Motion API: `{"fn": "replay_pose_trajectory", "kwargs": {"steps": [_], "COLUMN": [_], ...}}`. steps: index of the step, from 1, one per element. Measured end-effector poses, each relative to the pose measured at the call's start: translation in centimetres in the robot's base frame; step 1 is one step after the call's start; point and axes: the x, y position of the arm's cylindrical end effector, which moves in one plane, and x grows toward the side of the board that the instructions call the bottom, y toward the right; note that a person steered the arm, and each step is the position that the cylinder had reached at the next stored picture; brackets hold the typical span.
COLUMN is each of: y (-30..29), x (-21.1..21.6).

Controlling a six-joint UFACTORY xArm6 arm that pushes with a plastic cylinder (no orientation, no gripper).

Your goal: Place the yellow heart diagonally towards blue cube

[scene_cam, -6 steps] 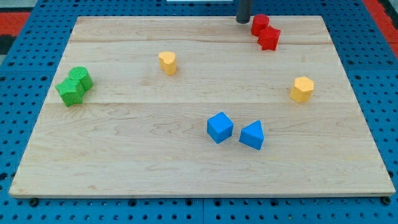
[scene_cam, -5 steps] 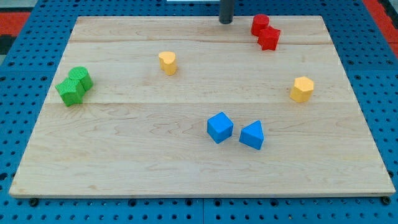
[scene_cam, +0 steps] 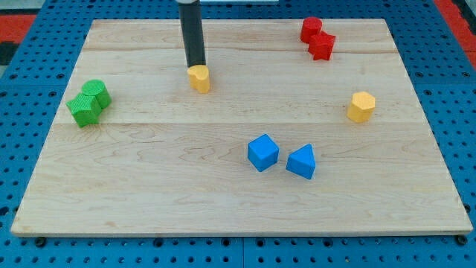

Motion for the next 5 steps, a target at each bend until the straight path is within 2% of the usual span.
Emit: {"fn": "replay_pose_trajectory", "kwargs": {"steps": [1, 3, 4, 5], "y": [0.0, -1.3, 0.5, 3.7], "x": [1.6, 8.8, 11.2, 11.2]}}
